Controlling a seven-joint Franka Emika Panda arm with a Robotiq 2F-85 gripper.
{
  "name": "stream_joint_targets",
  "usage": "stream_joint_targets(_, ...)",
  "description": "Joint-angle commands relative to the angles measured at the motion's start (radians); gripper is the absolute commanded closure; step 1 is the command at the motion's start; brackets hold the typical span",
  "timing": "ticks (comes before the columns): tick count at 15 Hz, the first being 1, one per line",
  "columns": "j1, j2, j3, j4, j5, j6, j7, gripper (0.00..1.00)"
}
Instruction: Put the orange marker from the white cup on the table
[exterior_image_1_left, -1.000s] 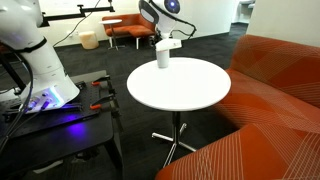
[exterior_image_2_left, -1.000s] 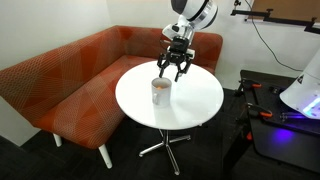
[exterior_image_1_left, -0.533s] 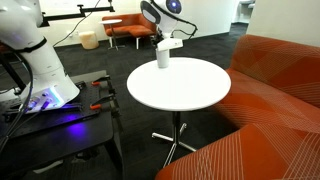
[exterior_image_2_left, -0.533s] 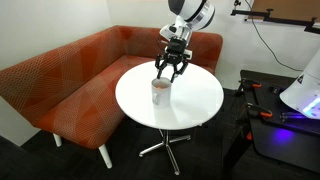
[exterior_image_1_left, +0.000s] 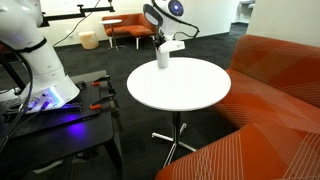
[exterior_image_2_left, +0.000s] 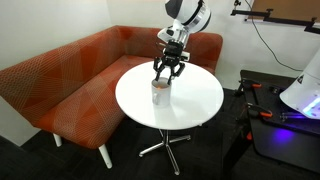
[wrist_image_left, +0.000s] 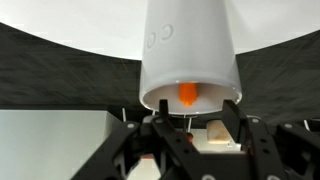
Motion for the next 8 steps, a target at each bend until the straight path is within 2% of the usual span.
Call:
stream_joint_targets(1,0.000,0.027,0.009,0.031,-0.018,0.033,-0.001,0.45)
stream_joint_targets(8,0.000,0.054,0.013,0.045,-0.027,0.034,0.005,0.45)
